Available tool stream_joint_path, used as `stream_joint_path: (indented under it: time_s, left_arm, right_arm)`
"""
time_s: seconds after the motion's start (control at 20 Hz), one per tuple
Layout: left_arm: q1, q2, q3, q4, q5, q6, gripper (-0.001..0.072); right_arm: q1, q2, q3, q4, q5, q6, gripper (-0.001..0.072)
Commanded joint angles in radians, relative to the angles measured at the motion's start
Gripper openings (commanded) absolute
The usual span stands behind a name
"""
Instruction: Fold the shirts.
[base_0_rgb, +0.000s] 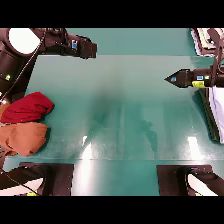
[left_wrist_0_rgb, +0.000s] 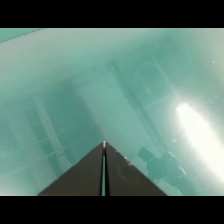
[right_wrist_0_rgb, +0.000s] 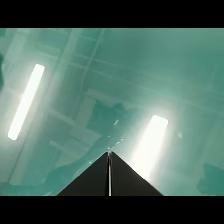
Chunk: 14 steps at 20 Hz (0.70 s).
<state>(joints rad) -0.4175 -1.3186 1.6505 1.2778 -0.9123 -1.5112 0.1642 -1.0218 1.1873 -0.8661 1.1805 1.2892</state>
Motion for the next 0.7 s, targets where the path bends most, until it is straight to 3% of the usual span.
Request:
stream_joint_path:
  time_s: [0.0,0.65]
  left_arm:
    - [0.000,0.000,0.000,0.000,0.001,0.000,0.0027]
    - [0.000,0.000,0.000,-0.001,0.001,0.000,0.0027]
  right_arm:
    - [0.002,0.000,0.000,0.001,-0.001,0.001,0.0014]
    - [0.002,0.000,0.000,0.001,0.008,0.001,0.0014]
